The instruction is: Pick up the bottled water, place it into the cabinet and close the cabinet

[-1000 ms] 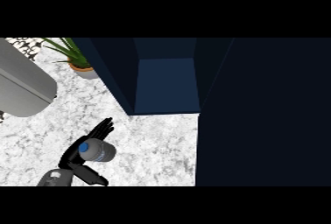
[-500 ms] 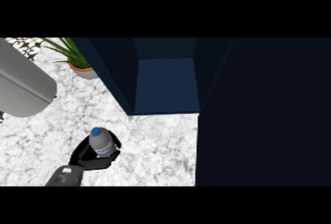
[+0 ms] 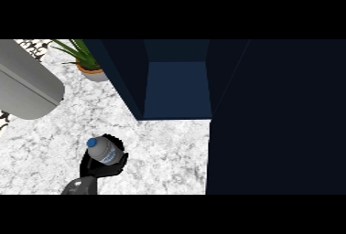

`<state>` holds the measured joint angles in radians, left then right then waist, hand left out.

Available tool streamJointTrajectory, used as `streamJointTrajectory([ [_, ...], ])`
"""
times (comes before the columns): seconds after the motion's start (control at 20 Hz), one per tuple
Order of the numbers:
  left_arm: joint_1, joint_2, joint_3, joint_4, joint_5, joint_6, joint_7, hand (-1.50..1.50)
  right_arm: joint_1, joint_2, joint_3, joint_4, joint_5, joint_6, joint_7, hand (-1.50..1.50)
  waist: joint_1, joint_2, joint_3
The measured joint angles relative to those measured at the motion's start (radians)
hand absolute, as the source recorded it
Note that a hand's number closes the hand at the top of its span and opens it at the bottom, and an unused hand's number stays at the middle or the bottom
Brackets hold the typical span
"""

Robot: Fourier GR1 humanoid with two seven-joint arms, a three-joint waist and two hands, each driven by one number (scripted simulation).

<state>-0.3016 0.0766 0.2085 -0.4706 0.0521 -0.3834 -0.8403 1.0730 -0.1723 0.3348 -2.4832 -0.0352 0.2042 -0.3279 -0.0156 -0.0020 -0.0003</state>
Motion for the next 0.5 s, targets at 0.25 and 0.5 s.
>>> streamJointTrajectory([
  [0.25,0.016,-0.03,0.035,-0.016,0.047,0.088,-0.06,1.5,0.027,-0.009,0.001,-0.003,0.0,0.004,-0.017,-1.5,0.0,-0.002,0.003],
  [0.5,0.015,-0.058,-0.029,-0.049,0.132,0.121,-0.051,1.5,-0.027,-0.004,-0.002,-0.004,-0.003,-0.015,0.036,-1.5,0.006,-0.001,0.001],
])
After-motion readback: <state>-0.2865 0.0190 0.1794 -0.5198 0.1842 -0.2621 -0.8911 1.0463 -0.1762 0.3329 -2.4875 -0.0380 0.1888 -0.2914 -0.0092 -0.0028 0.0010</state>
